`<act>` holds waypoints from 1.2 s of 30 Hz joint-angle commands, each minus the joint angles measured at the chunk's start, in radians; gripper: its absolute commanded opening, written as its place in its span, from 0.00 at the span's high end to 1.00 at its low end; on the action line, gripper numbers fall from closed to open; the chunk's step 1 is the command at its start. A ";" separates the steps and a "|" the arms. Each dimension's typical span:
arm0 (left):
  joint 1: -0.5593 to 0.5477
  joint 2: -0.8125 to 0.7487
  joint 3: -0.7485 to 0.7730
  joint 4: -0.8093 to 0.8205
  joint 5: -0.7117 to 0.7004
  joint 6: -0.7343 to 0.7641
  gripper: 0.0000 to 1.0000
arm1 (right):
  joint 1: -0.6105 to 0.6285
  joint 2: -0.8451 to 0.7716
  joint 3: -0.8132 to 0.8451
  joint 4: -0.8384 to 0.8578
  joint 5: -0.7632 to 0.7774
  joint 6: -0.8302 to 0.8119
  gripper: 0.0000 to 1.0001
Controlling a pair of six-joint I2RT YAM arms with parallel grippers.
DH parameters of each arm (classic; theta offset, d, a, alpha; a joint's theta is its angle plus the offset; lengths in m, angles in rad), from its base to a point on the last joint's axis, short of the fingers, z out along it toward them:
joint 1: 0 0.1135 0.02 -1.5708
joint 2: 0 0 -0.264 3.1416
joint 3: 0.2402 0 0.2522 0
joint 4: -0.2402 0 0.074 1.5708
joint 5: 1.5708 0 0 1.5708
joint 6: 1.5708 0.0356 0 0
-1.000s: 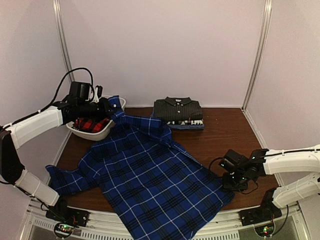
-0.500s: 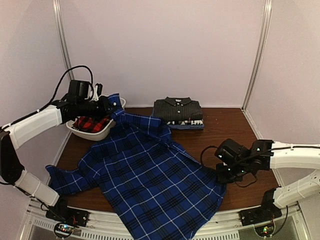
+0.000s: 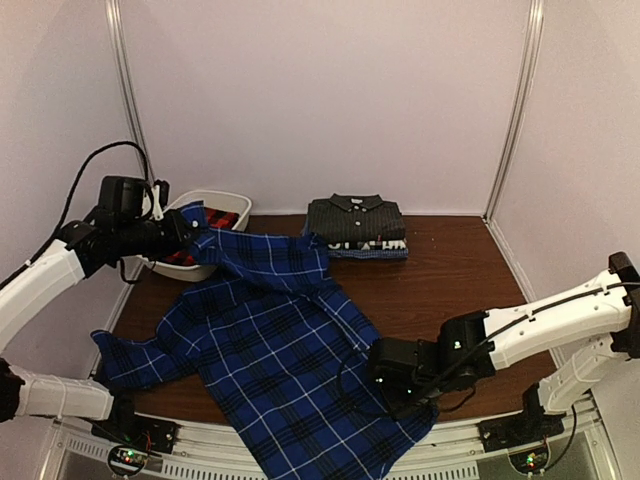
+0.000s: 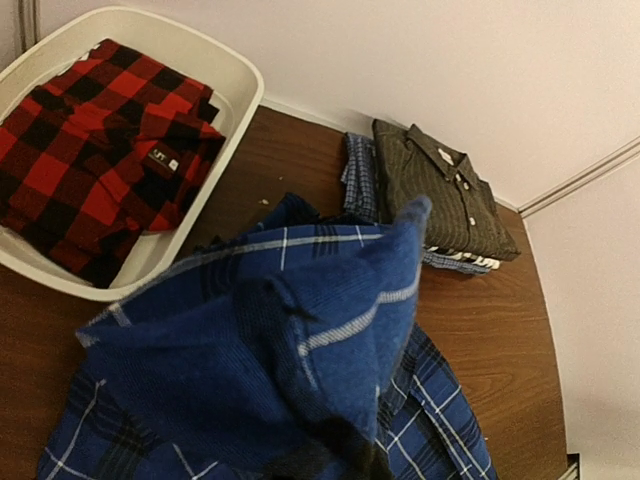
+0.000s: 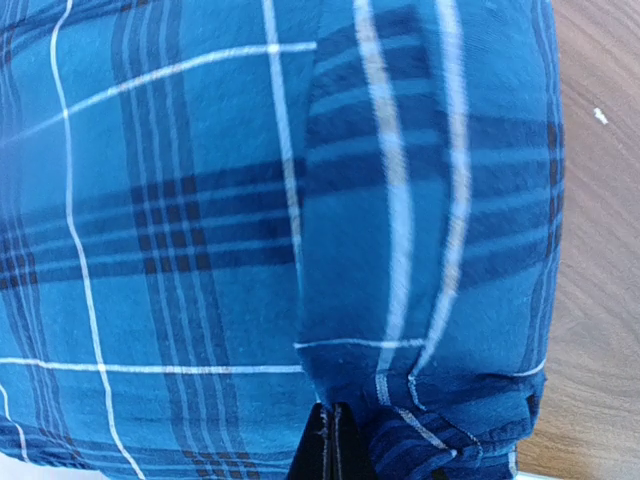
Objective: Fold and stack the long sleeve shirts
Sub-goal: Fold the flattened shirt at the center of the board.
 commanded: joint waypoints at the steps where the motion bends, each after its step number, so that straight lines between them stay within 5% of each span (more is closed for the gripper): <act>1: 0.010 -0.049 -0.066 -0.083 -0.100 0.016 1.00 | 0.019 -0.012 -0.007 0.036 -0.027 -0.018 1.00; 25: 0.012 -0.274 -0.140 -0.316 -0.242 -0.015 1.00 | 0.081 0.034 -0.041 0.259 -0.155 -0.047 0.99; 28: 0.012 -0.268 -0.148 -0.309 -0.223 -0.013 1.00 | 0.081 0.039 -0.041 0.235 -0.133 -0.040 0.88; 31: 0.011 -0.252 -0.158 -0.297 -0.197 -0.009 1.00 | 0.079 -0.013 -0.042 0.185 -0.082 -0.023 0.66; 36: 0.011 -0.228 -0.170 -0.289 -0.160 -0.003 1.00 | 0.048 -0.124 -0.039 0.132 -0.021 0.001 0.54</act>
